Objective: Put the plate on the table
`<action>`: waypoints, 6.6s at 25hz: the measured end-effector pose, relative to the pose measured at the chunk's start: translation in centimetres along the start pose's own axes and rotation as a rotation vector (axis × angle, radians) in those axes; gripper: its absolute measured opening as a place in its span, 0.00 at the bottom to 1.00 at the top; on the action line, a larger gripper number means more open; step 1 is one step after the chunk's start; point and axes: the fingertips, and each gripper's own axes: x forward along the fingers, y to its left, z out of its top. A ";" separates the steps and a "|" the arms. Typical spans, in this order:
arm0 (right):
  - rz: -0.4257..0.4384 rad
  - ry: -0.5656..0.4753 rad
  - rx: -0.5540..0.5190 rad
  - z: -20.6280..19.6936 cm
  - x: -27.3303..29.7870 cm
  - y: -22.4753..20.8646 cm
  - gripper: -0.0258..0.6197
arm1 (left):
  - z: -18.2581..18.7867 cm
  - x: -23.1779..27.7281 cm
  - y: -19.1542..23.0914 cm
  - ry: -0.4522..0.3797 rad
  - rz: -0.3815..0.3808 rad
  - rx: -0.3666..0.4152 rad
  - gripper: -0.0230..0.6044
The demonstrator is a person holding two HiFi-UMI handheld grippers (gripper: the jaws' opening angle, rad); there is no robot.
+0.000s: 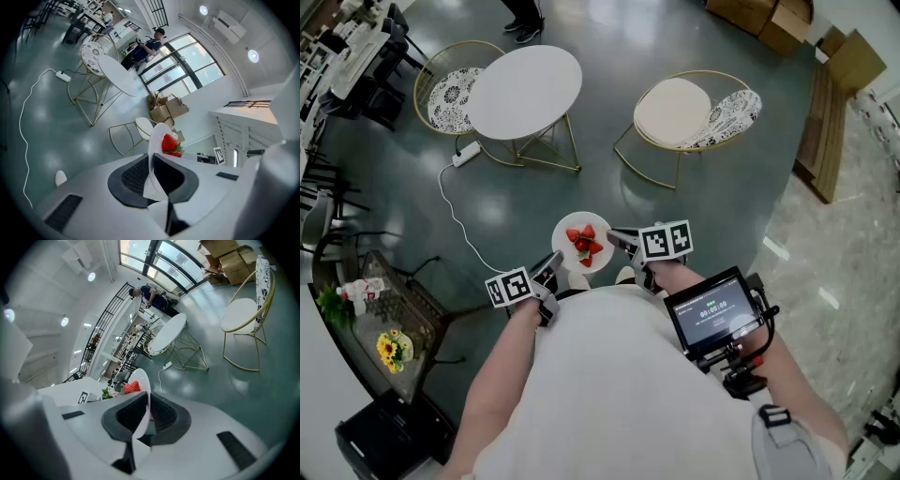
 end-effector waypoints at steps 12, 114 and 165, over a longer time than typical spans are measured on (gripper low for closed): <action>0.053 0.029 0.004 -1.6 -0.1 2.3 0.08 | -1.8 -2.6 -0.3 0.037 -0.047 0.024 0.07; 0.052 0.086 0.059 16.1 14.9 -2.2 0.08 | 19.0 3.7 7.0 0.013 0.057 -0.038 0.06; -0.074 -0.160 0.183 31.4 24.9 -1.2 0.08 | 41.4 8.2 11.2 0.125 -0.191 -0.050 0.06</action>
